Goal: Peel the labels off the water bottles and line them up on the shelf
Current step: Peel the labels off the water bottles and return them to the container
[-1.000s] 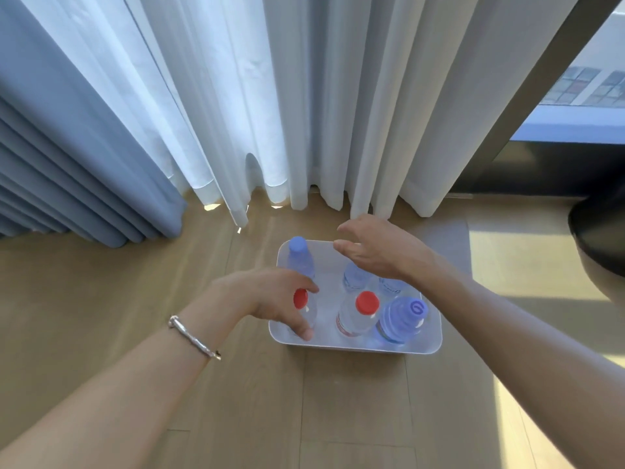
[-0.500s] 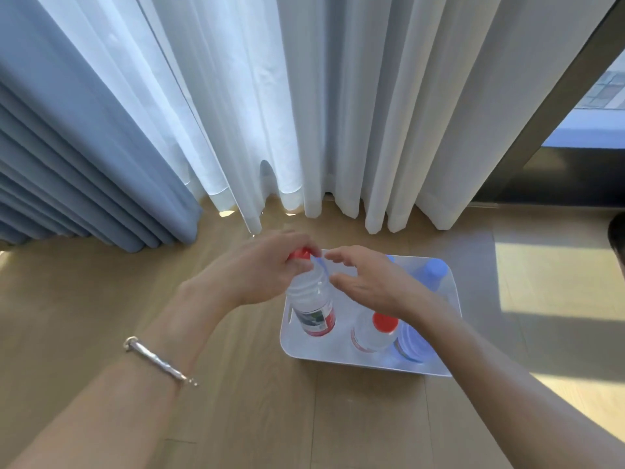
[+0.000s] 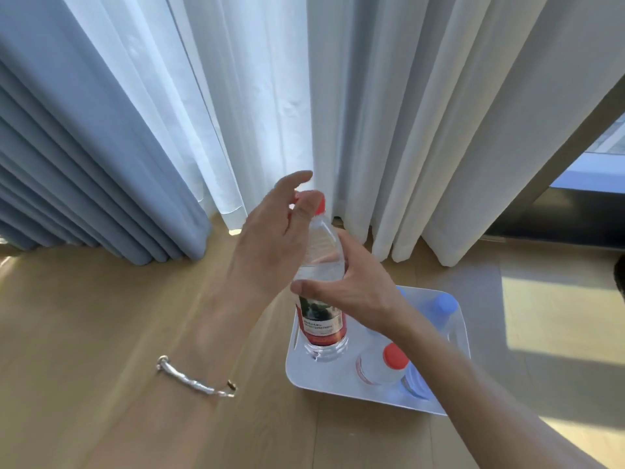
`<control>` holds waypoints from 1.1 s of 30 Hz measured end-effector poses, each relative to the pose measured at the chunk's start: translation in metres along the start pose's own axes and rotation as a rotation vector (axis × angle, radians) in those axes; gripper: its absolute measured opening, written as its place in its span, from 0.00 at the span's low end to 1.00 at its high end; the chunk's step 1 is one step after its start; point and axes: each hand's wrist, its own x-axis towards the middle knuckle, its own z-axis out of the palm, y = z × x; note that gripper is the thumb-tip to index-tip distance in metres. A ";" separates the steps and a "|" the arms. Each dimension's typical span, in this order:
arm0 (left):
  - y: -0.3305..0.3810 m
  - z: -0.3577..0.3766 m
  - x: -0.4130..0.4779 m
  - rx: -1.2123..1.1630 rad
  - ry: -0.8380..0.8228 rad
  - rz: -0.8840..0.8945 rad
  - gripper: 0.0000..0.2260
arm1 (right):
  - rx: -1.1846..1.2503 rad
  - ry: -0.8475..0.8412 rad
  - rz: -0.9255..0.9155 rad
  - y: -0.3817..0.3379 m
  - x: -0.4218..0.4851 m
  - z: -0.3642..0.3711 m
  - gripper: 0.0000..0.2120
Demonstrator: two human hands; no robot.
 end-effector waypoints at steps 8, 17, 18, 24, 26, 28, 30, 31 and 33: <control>-0.034 0.025 -0.053 -0.064 -0.337 -0.133 0.38 | 0.135 0.292 0.134 0.015 -0.002 -0.002 0.29; -0.022 0.050 -0.034 -0.271 -0.270 -0.224 0.14 | 0.126 0.140 0.036 -0.003 -0.012 -0.035 0.31; -0.022 0.048 -0.030 -0.313 -0.272 -0.247 0.14 | 0.141 0.153 0.023 -0.002 -0.012 -0.038 0.28; -0.014 0.045 -0.024 -0.628 -0.372 -0.296 0.19 | 0.381 0.190 0.054 0.007 -0.020 -0.032 0.24; -0.012 0.047 -0.028 -0.657 -0.388 -0.291 0.23 | 0.548 0.142 0.076 0.009 -0.022 -0.021 0.27; -0.010 0.047 -0.030 -0.628 -0.367 -0.282 0.25 | 0.708 0.129 0.116 0.010 -0.023 -0.011 0.27; -0.008 0.044 -0.030 -0.595 -0.358 -0.283 0.25 | 0.812 0.106 0.133 0.011 -0.022 -0.005 0.26; -0.009 0.042 -0.029 -0.550 -0.350 -0.272 0.25 | 0.856 0.094 0.140 0.009 -0.022 -0.002 0.26; -0.013 0.037 -0.024 -0.351 -0.274 -0.219 0.19 | 0.906 0.076 0.149 0.005 -0.020 0.000 0.25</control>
